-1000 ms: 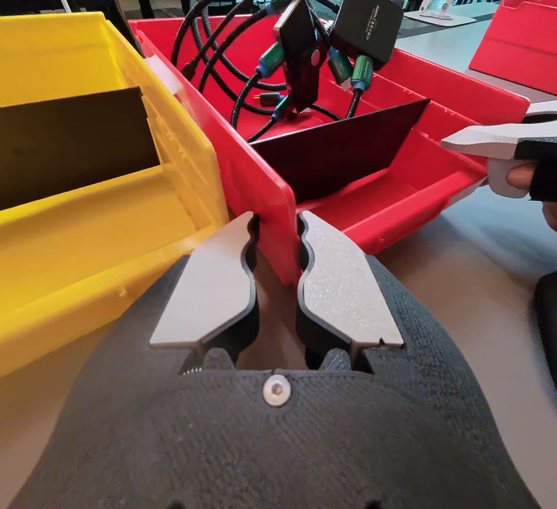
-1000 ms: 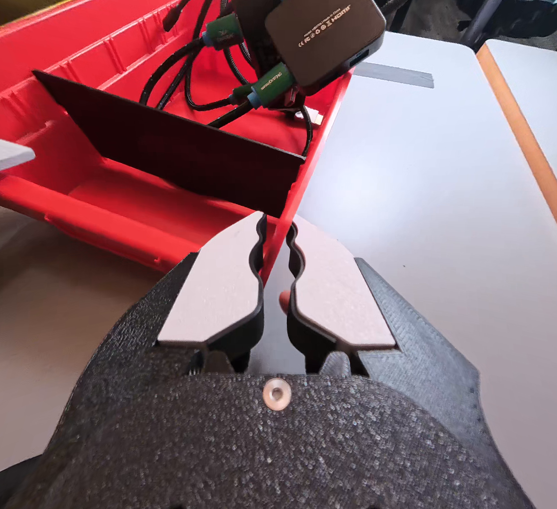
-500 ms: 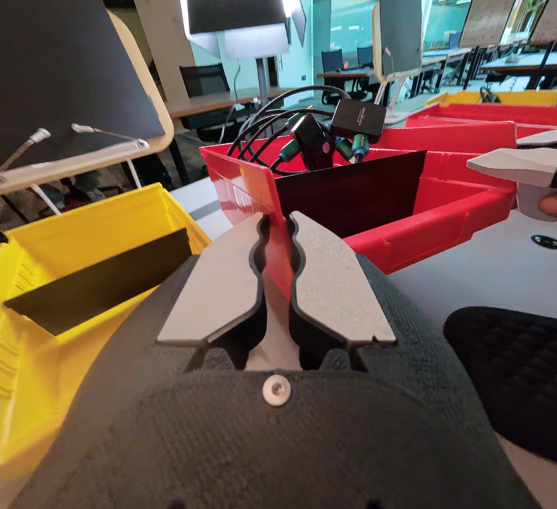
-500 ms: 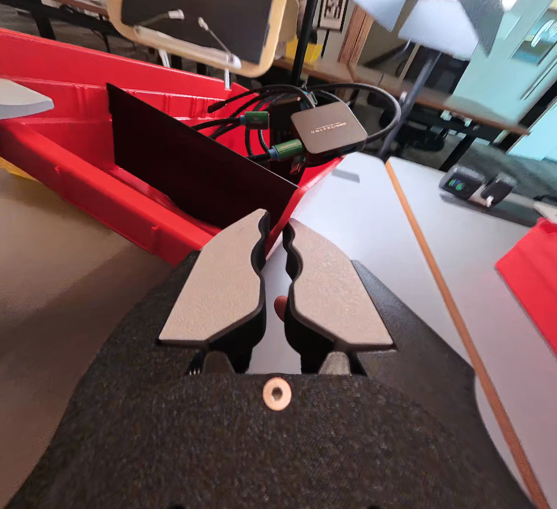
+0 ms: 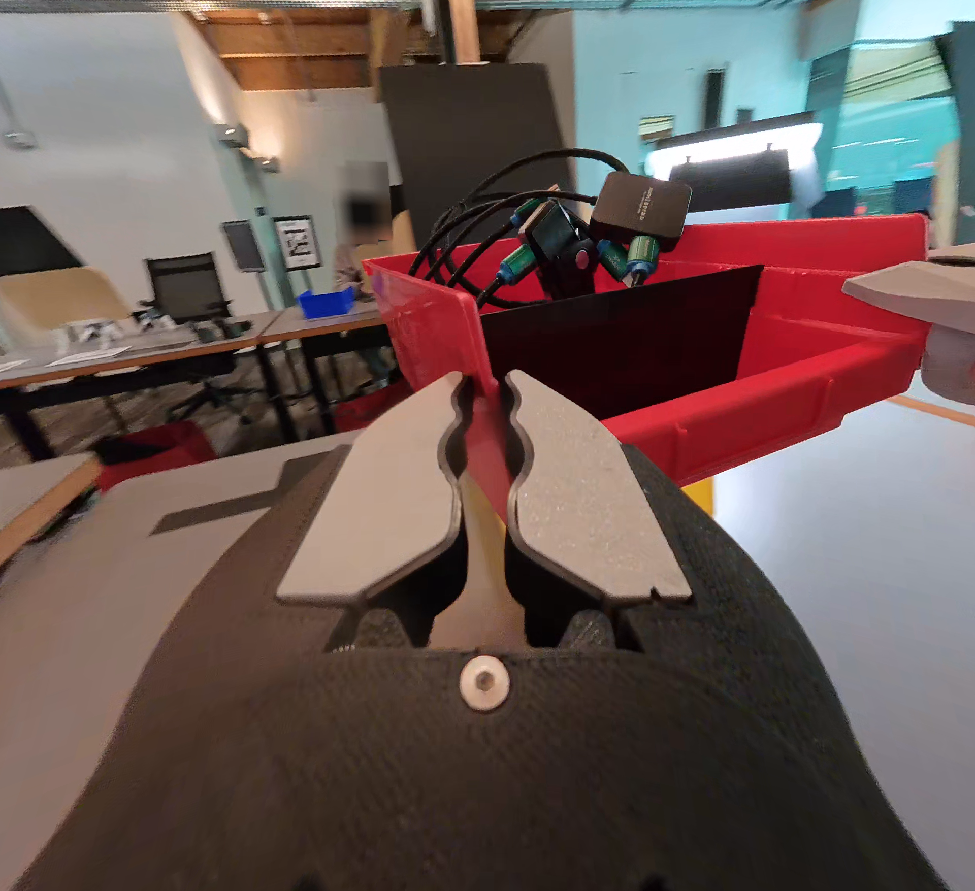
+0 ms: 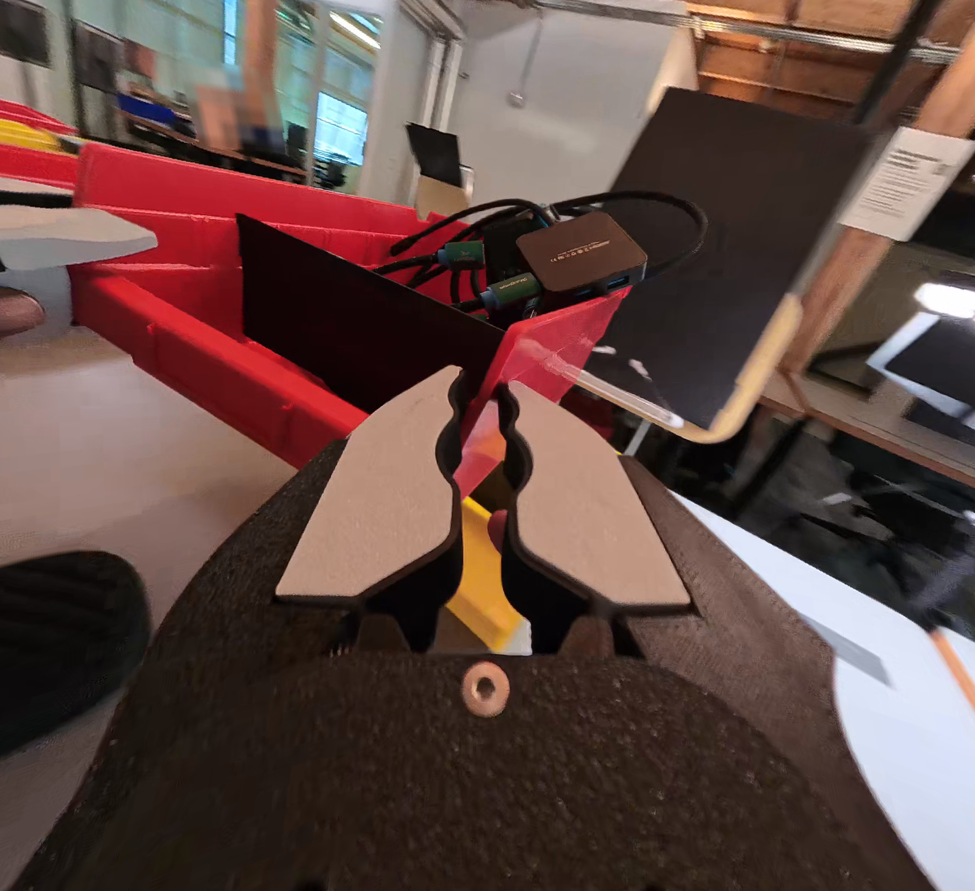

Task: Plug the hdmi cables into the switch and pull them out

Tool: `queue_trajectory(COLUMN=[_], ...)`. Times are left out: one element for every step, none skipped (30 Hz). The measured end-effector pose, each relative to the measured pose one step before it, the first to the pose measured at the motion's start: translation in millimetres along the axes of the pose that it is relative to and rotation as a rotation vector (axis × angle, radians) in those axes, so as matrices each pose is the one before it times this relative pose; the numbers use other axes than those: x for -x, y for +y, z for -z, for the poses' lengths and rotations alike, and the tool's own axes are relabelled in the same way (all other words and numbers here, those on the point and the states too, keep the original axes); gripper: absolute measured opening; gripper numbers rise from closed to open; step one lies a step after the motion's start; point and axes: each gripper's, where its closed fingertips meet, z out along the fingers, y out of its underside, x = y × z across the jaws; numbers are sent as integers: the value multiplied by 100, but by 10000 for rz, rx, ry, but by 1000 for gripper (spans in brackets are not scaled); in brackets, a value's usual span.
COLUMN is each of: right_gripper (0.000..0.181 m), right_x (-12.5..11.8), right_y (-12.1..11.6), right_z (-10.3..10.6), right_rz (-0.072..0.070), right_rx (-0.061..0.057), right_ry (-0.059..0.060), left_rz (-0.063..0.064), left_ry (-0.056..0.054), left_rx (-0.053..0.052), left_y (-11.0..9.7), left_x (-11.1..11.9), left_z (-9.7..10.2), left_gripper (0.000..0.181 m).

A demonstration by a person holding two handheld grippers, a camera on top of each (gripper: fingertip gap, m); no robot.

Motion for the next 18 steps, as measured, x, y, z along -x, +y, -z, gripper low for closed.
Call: queue_trajectory(right_gripper=[10, 11, 11, 11, 11, 11, 11, 11, 12, 11, 12, 12, 12, 13, 13, 14, 14, 15], right_x=[1727, 1645, 1526, 1441, 1358, 1187, 1039, 883, 705, 550, 441, 318, 264, 213, 102, 34, -22, -88], right_y=[-129, 29, 225, 332, 404, 537, 651, 721, 833, 916, 970, 1030, 1013, 989, 1047, 1145, 1155, 631], right_z=[-1378, -1404, -1400, -1355, -1288, -1248, -1163, -1076, -968, -868, -752, -626, -542, -448, -362, -327, -212, -37], right_rz=[-121, -170, -126, -108, -157, -139, -120, -192, -198, -157, -140, -76, -49, -62, -44, 3, 48, 100], right_rx=[-85, -65, -8, 1, -6, 32, 47, 28, 54, 71, 71, 84, 55, 0, 54, 150, 185, -97], right_ry=[-391, -379, -327, -294, -293, -234, -194, -189, -174, -151, -141, -99, -115, -135, -65, -24, -11, 76], left_rz=[6, 2, -27, -24, -12, 7, 60, 103, 84, 23, -14, 3, 64, 118, 92, 1, -73, -141], left_ry=[-331, -304, -288, -302, -274, -212, -145, -107, -83, -86, -77, -60, -26, 33, 28, -25, -64, -34], left_rx=[105, 104, 117, 136, 146, 125, 101, 89, 76, 79, 92, 104, 101, 96, 111, 118, 131, 5], left_y=[219, 281, 367, 452, 532, 549, 588, 608, 624, 697, 799, 897, 998, 1101, 1197, 1261, 1316, 1166], left_x=[1853, 1772, 1684, 1636, 1551, 1418, 1246, 1090, 889, 758, 617, 513, 477, 398, 305, 242, 170, 4], left_z=[1037, 920, 809, 669, 492, 343, 195, 95, 22, -62, -150, -249, -343, -446, -503, -542, -563, -507], left_gripper=[10, 10, 10, 10, 10, 10, 10, 10, 10, 10, 10, 9, 9, 9, 8, 8, 7, 7])
